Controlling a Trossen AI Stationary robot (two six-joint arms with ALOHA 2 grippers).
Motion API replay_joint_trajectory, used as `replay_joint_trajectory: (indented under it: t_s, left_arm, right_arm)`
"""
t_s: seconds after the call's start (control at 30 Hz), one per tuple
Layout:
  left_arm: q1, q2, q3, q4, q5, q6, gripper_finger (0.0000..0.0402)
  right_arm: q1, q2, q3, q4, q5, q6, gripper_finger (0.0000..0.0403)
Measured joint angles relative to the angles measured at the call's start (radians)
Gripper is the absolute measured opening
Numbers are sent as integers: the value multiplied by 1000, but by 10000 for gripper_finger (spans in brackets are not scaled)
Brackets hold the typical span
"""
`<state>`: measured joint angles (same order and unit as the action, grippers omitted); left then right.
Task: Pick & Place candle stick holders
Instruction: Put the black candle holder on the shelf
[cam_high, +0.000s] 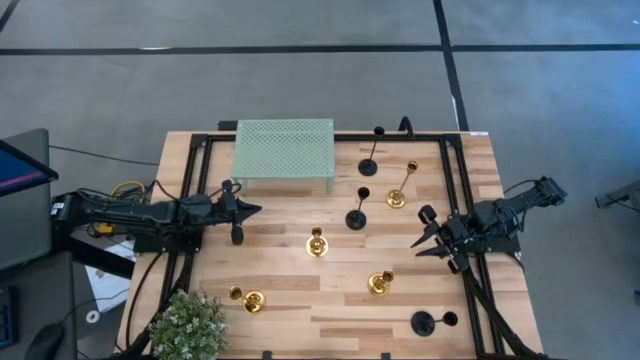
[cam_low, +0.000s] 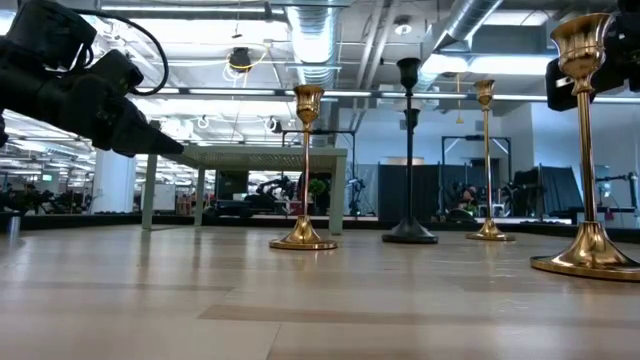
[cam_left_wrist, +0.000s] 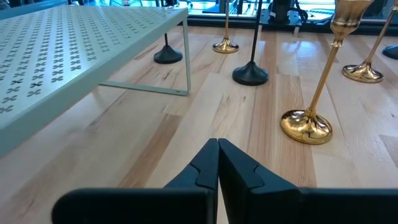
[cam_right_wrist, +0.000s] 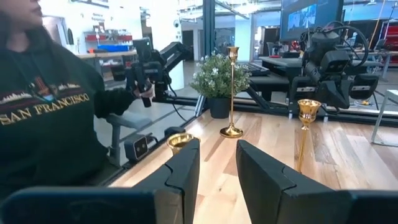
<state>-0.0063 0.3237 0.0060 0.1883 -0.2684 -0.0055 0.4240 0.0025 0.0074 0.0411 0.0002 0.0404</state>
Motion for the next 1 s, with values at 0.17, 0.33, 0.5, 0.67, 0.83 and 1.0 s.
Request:
replay_joint_trajectory:
  t_s: [0.17, 0.33, 0.5, 0.67, 0.83, 1.0]
  left_arm:
    - [0, 0, 0, 0, 0, 0, 8]
    - [0, 0, 0, 0, 0, 0, 8]
    - [0, 0, 0, 3, 0, 0, 8]
    - [0, 0, 0, 5, 0, 0, 8]
    - [0, 0, 0, 8, 0, 0, 8]
    - [0, 0, 0, 10, 0, 0, 8]
  right_arm:
    - [0, 0, 0, 1, 0, 36, 98]
    - [0, 0, 0, 1, 0, 39, 98]
    - [0, 0, 0, 0, 0, 39, 98]
    - [0, 0, 0, -1, 0, 39, 98]
    - [0, 0, 0, -2, 0, 39, 98]
    - [0, 0, 0, -4, 0, 39, 98]
